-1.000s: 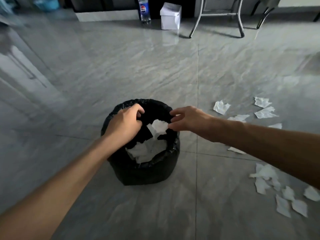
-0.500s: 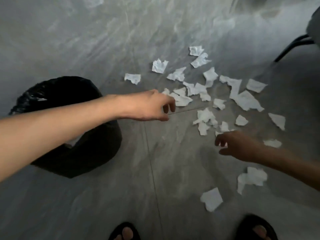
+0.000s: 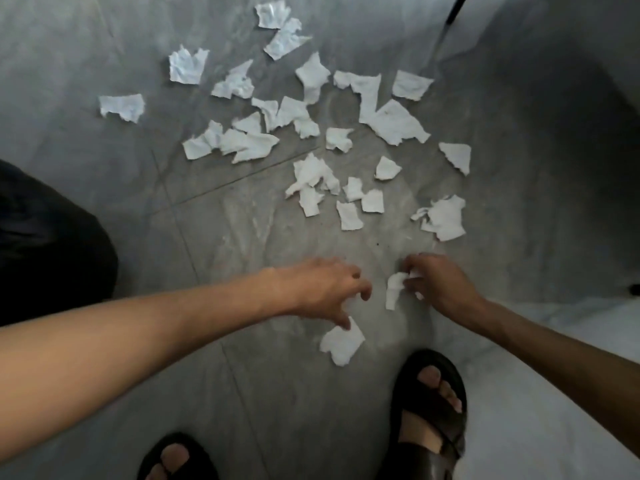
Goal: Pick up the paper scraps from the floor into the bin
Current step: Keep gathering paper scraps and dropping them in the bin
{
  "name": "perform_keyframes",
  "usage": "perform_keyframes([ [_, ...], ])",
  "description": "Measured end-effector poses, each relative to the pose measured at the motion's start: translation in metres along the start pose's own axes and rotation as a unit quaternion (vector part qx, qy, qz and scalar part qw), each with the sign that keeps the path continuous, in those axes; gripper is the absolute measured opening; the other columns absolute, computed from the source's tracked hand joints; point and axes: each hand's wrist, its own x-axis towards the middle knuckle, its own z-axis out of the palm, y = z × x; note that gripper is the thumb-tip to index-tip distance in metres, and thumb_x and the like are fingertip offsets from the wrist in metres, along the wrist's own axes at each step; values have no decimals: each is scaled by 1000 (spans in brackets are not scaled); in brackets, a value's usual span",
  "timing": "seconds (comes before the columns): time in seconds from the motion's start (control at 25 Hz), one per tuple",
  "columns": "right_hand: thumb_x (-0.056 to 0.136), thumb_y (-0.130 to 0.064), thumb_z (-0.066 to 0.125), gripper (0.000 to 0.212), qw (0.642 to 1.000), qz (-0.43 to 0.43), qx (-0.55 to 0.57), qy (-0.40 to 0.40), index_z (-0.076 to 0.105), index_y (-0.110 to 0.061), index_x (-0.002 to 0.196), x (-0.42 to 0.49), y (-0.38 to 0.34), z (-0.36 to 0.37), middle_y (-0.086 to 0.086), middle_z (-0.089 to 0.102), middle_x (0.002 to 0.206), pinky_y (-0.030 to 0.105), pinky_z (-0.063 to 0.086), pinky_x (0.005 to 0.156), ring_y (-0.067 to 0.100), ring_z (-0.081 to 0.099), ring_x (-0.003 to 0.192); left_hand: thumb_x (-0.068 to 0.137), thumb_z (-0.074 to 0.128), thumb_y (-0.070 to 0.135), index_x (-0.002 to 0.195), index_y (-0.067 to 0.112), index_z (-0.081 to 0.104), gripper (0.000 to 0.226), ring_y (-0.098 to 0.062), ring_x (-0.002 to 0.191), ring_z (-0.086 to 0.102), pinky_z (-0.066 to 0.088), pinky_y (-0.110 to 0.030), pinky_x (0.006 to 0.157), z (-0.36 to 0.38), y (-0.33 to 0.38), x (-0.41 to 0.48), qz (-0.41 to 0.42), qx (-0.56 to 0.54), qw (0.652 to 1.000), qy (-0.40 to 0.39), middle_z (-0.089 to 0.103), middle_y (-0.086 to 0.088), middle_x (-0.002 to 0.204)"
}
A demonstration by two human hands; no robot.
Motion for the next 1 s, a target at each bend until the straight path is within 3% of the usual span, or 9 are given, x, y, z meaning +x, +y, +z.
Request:
perform_keyframes([
  [0.12,73,-11,71,16,993,31,98,55,64,-23,81,3,7,-8,0,62,69,9,36,52,24,65,71,71,73,48,123,21,48,63,-29,102,55,46,-42,81,40,13,6,63,63,996,-5,53,-7,118],
  [0.24,76,-18,71,26,976,83,131,156,62,-22,101,20,21,-27,9,68,90,26,43,67,26,62,81,79,66,36,115,17,51,43,-29,100,54,41,-40,79,61,11,11,96,108,989,9,54,-8,113],
  [0.36,75,-15,72,53,964,134,145,178,52,-16,124,41,34,-46,19,64,115,32,44,81,34,61,101,91,51,24,102,12,54,16,-31,99,58,44,-43,76,68,4,13,95,90,991,23,57,-10,107],
  [0.48,70,-13,69,37,970,149,112,156,62,-10,106,51,38,-48,18,69,104,29,41,72,35,64,96,89,56,27,94,13,60,14,-28,95,60,48,-39,72,50,-14,14,20,6,994,111,60,-8,101],
  [0.6,74,-15,63,7,974,125,98,159,68,-11,77,54,33,-47,16,72,81,34,47,66,35,68,81,79,70,28,86,17,65,14,-26,102,57,49,-36,78,13,-38,28,-85,-39,956,280,61,-5,111],
  [0.76,78,-22,65,19,962,101,148,206,58,-25,60,56,25,-51,7,68,77,30,41,59,22,61,72,80,70,26,88,17,64,13,-27,112,50,45,-38,87,-11,-54,61,-156,-1,946,285,55,-8,124],
  [0.84,77,-24,69,20,964,48,140,219,55,-29,64,62,20,-54,0,61,91,26,37,62,16,56,81,83,67,21,88,14,60,12,-27,101,52,49,-39,78,-10,-58,70,-157,8,947,280,56,-9,111],
  [0.92,75,-22,74,14,973,-47,90,208,61,-21,80,71,14,-54,0,58,107,26,41,74,17,53,95,85,62,17,86,11,55,9,-28,89,54,50,-41,69,-8,-61,70,-154,-27,946,283,57,-10,98],
  [1.0,72,-20,76,23,977,-131,32,166,63,-15,90,85,4,-46,4,58,119,31,44,83,23,52,108,85,59,14,85,10,54,6,-30,81,56,48,-41,65,-7,-61,63,-148,-62,947,279,59,-11,91],
])
